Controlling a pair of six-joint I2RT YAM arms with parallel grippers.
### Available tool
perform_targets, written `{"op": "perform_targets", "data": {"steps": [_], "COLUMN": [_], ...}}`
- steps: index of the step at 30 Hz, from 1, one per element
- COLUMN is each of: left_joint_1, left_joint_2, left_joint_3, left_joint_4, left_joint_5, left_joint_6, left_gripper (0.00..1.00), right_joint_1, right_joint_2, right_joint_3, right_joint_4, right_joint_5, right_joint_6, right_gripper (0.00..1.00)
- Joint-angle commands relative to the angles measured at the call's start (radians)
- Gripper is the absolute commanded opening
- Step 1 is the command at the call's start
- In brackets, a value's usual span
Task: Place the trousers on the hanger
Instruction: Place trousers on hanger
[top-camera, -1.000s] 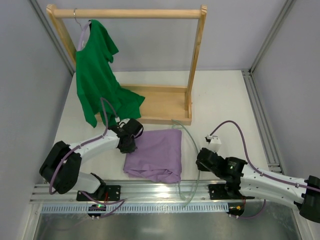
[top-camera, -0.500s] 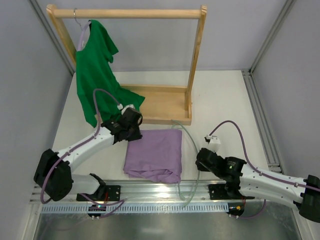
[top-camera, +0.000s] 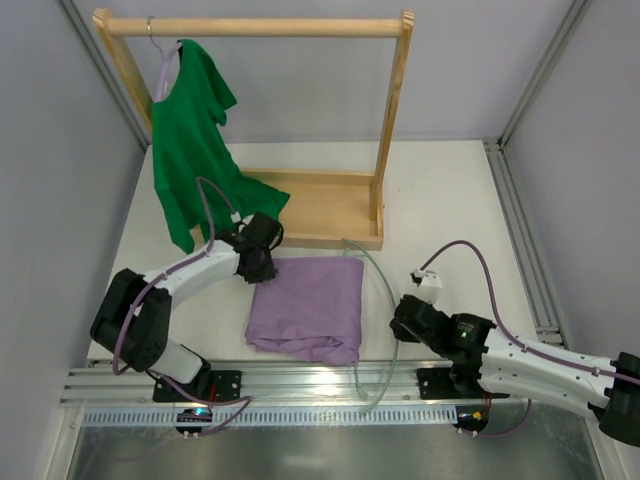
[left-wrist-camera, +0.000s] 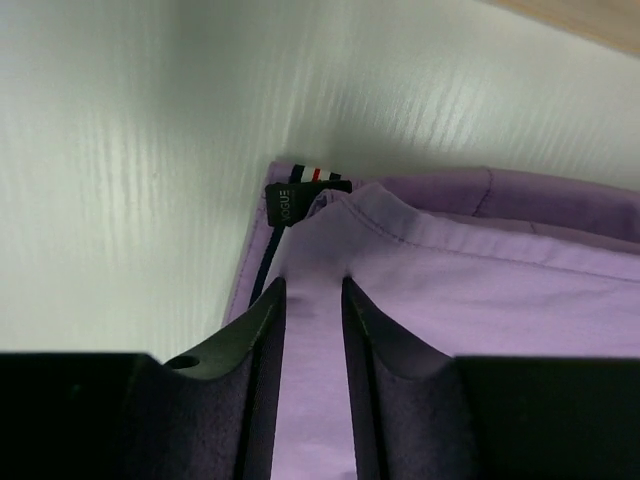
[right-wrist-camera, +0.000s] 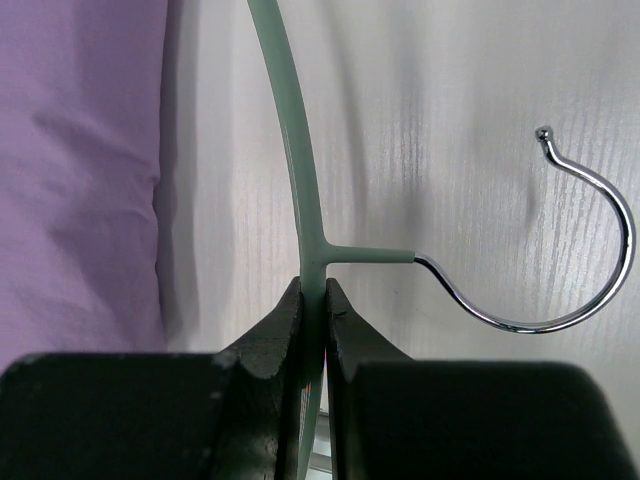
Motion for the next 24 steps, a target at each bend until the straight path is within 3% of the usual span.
{"op": "perform_targets", "data": {"steps": [1, 5, 7, 11, 15, 19, 24], "left_joint_1": [0.013, 0.0, -0.022, -0.107, -0.193, -0.191, -0.175], "left_joint_2": [-0.115, -0.221, -0.262, -0.336, -0.322, -0.284, -0.199], "left_joint_3": [0.086, 0.106, 0.069, -0.073, -0.24, -0.375, -0.475], "left_joint_4": [-0.101, -0.059, 0.025, 0.353, 0.513, 0.538, 0.527], "left_joint_5": [-0.065, 0.141, 0.353, 0.542, 0.563, 0.445, 0.375], "left_joint_6": [0.065, 0.126, 0.114, -0.042, -0.131, -0.202, -0.259], "left_gripper": [0.3, 0.39, 0.41, 0.42, 0.42, 0.4, 0.39], "right_joint_1": [0.003, 0.001, 0.003, 0.003, 0.001, 0.001, 0.003], "right_joint_2": [0.015, 0.041, 0.05, 0.07, 0.099, 0.064, -0.1], "right_joint_3": [0.067, 0.131, 0.151, 0.179, 0.2, 0.191, 0.151], "right_joint_4": [-0.004, -0.044, -0.046, -0.024, -0.052, -0.133, -0.152], "right_joint_5": [0.011, 0.029, 0.029, 0.037, 0.092, 0.187, 0.221], "right_joint_6": [-0.018, -0.023, -0.027, -0.024, 0.017, 0.123, 0.122], "right_gripper": [0.04, 0.04, 0.04, 0.04, 0.04, 0.04, 0.04]}}
